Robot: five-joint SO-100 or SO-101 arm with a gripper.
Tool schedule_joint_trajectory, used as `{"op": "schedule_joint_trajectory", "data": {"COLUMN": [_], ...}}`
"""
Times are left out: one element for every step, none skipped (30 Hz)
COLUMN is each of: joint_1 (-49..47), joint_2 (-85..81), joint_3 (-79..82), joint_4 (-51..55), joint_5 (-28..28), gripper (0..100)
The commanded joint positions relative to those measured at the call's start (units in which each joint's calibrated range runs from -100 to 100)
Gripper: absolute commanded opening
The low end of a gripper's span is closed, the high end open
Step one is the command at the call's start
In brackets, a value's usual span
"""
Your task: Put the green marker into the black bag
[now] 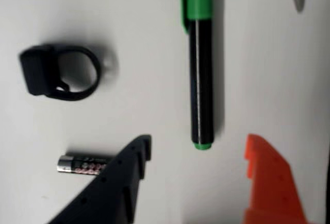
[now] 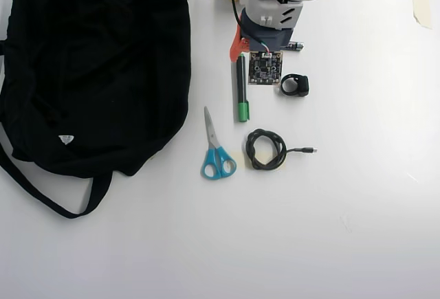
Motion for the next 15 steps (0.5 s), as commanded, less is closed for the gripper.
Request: {"op": "schedule_joint_trajectory", "data": {"joint_1": [0.17,0.24,0.39,0.62,0.69,0.77,0.99,1.21,1.21,1.21,1.21,1.21,1.14,1.14,1.14], "joint_2": [2.62,3.87,5.03,5.94,6.60,7.18,7.60,7.85,8.10,8.18,8.26,8.26,8.26,8.26,8.26], "joint_3": [-0.65,-1.01,-1.10,-1.10,-1.10,-1.10,-1.19,-1.19,-1.19,-1.19,-1.19,-1.01,-0.74,-0.47,-0.38], "joint_4": [-0.83,-1.00,-1.52,-2.21,-2.72,-3.15,-3.33,-3.67,-3.93,-4.01,-4.19,-4.62,-5.22,-5.91,-6.43], "joint_5": [-0.27,-0.27,-0.32,-0.32,-0.32,-0.32,-0.27,-0.27,-0.16,-0.11,-0.11,-0.11,-0.11,-0.16,-0.21], "gripper": [25,25,25,27,29,30,30,30,30,29,29,29,29,29,29]}}
